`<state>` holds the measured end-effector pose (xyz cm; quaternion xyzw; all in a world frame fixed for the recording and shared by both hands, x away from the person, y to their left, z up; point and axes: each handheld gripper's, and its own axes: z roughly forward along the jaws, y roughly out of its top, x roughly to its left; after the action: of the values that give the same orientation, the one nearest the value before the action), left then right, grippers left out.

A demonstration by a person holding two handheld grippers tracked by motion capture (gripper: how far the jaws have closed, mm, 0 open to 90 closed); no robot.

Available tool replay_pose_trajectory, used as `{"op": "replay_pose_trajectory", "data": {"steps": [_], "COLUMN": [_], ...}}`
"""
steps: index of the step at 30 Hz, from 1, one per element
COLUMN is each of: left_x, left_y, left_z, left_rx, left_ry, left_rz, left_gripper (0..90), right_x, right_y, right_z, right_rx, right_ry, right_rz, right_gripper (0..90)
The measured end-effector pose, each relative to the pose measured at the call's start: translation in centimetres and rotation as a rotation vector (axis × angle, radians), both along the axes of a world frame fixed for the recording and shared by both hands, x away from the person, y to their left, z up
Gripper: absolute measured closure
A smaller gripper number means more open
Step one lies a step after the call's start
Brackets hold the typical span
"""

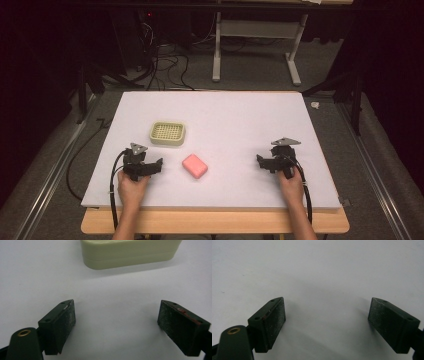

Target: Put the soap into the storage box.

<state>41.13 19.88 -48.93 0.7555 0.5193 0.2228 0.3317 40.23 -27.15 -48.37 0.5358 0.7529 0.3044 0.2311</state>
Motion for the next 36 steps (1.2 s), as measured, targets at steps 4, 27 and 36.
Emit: {"op": "replay_pose_trajectory", "data": {"steps": [4,27,36], "left_x": [-0.01,0.02,0.03], "left_y": [0.00,0.02,0.12], "left_z": [0.00,0.00,0.07], "left_rx": [0.000,0.003,-0.006], "left_ry": [0.000,0.001,0.003], "left_rz": [0.001,0.008,0.005], "left_gripper": [15.5,14.8,14.4], "right_x": [0.00,0.01,0.00], "right_y": [0.00,-0.01,0.01], "right_z": [0.00,0.00,0.01], "right_rx": [0.000,0.001,0.003], "right_ry": [0.000,0.001,0.002], "right_rz": [0.000,0.000,-0.001], "right_gripper": [14.9,14.9,14.9]}}
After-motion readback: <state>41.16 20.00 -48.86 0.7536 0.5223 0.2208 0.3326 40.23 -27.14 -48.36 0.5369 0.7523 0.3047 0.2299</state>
